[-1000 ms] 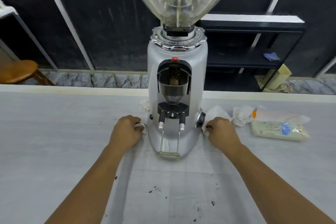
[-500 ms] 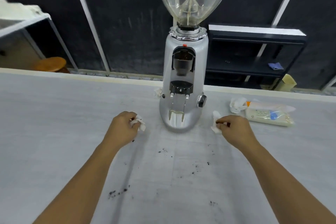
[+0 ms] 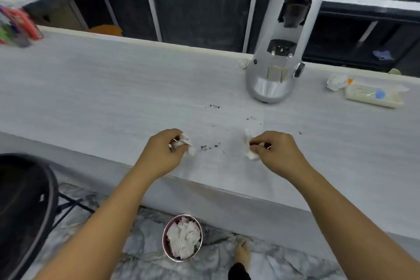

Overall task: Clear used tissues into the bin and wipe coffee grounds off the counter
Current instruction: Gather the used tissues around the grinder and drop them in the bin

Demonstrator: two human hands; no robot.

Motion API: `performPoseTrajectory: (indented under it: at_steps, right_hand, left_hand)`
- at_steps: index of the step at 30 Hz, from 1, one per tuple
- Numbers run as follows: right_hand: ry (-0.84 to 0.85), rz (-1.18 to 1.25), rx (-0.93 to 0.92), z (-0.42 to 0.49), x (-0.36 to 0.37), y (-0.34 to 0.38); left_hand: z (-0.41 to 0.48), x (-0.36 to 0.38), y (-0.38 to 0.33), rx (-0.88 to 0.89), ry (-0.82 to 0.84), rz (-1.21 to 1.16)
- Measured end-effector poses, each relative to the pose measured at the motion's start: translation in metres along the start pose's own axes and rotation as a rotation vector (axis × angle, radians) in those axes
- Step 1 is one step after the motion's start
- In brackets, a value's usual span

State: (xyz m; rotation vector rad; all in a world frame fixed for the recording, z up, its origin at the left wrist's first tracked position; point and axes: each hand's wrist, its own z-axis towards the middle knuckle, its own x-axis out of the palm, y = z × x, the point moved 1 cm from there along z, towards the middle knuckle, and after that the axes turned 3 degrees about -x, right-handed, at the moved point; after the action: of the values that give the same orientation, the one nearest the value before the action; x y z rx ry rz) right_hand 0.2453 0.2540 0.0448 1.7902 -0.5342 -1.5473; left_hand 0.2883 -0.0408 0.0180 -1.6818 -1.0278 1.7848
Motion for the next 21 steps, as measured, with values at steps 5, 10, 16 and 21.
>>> performPoseTrajectory:
  at_steps: [5, 10, 16, 21]
  right_hand:
    - [0.154, 0.031, -0.025, -0.059, 0.081, 0.035]
    - [0.283, 0.032, -0.055, -0.090, 0.164, 0.030]
    - [0.451, 0.025, 0.041, -0.091, 0.305, -0.069]
    - [0.571, -0.029, 0.157, -0.073, 0.445, -0.178]
  left_hand:
    - [-0.071, -0.022, 0.059, -0.026, 0.060, 0.034]
    - [-0.127, -0.014, 0.138, -0.058, 0.131, 0.080]
    - [-0.156, 0.078, 0.292, -0.299, 0.215, 0.066]
    - [-0.151, 0.189, 0.425, -0.454, 0.204, 0.040]
